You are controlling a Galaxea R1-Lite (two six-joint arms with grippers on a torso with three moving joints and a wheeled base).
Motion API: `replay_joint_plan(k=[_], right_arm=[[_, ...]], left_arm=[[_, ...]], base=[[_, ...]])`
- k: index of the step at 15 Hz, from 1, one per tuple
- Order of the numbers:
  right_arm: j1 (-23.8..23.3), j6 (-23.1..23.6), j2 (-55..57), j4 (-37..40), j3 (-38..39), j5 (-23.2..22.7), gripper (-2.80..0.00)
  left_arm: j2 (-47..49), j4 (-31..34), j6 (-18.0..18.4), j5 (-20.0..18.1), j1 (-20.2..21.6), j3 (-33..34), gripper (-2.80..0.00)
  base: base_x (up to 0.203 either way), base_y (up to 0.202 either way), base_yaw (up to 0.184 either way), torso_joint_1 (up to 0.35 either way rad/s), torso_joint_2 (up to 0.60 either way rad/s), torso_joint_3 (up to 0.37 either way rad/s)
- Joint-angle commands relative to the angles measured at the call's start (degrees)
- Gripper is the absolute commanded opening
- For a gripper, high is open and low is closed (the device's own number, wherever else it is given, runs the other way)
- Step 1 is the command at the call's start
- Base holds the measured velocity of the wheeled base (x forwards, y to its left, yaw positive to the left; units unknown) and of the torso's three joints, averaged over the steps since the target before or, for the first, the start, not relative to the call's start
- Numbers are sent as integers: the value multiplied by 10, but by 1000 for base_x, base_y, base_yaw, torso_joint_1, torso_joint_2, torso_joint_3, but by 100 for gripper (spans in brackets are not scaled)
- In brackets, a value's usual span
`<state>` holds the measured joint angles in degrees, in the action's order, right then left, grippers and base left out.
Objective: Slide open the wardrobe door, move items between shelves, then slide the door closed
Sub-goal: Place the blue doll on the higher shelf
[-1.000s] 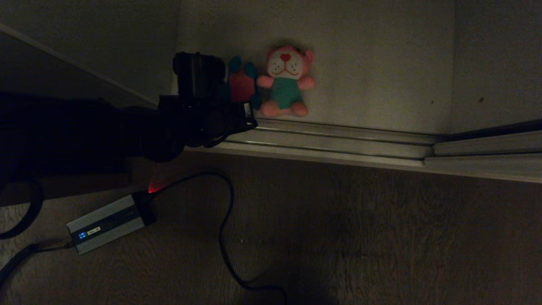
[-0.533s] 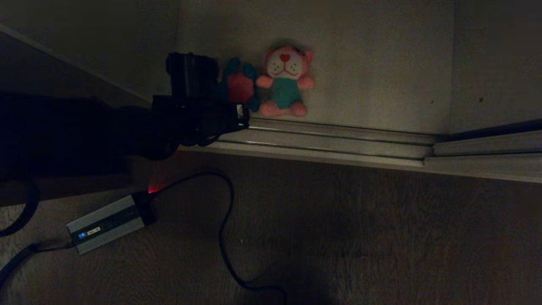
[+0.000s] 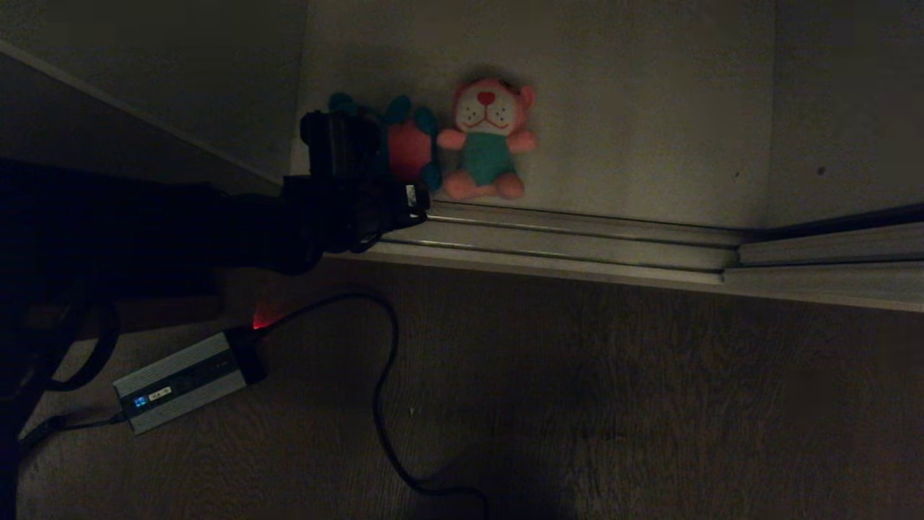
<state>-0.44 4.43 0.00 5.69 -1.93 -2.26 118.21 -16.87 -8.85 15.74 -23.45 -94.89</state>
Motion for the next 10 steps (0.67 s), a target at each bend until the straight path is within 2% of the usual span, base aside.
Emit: replay_joint_plan(k=[1, 4, 10], right_arm=[[0, 1, -1, 0, 0, 0, -280], [0, 1, -1, 0, 0, 0, -280], [0, 1, -1, 0, 0, 0, -280]], left_arm=[[8, -7, -3, 1, 0, -8, 0], [19, -31, 0, 3, 1, -49, 0], [21, -59, 5, 2, -1, -55, 0]], base=[[0, 0, 0, 0, 0, 0], [0, 0, 0, 0, 0, 0], [0, 0, 0, 0, 0, 0]])
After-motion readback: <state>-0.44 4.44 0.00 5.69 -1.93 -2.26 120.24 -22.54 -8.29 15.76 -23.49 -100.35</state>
